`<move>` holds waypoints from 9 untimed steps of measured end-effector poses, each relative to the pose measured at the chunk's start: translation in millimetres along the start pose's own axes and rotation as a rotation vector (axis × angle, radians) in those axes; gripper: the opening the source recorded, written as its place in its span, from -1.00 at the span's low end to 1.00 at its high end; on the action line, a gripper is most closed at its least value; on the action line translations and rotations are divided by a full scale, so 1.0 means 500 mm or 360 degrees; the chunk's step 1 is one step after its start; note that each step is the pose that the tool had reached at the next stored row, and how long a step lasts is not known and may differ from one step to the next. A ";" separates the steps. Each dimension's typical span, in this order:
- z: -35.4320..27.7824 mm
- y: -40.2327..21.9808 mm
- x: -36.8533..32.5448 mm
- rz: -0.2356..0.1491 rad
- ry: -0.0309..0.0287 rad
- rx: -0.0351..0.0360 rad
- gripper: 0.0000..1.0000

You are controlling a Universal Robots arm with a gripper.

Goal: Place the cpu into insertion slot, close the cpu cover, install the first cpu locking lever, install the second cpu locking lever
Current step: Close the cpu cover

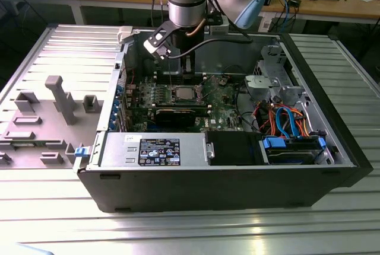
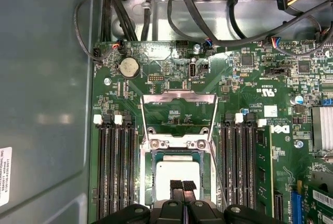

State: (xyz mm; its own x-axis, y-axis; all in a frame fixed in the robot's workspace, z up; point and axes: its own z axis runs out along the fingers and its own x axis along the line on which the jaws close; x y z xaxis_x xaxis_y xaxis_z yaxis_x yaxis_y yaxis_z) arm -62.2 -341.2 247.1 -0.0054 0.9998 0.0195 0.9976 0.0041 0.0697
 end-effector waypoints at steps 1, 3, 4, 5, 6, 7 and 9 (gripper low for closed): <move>0.000 0.000 0.001 0.0000 -0.00002 0.0001 -0.79; 0.000 0.000 0.001 0.0000 -0.00031 0.0001 -0.79; 0.000 0.000 0.001 0.0000 -0.00032 0.0002 -0.79; 0.000 0.000 0.001 0.0000 -0.00030 0.0007 -0.79; 0.000 0.000 0.001 0.0000 -0.00030 0.0022 -0.79; 0.000 0.000 0.001 0.0000 -0.00032 0.0035 -0.79; 0.000 0.000 0.001 0.0001 -0.00033 0.0037 -0.79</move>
State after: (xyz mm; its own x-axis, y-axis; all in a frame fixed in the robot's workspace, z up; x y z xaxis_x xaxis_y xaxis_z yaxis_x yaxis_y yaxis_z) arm -62.2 -340.7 247.1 -0.0049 0.9998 0.0175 0.9989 0.0041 0.0464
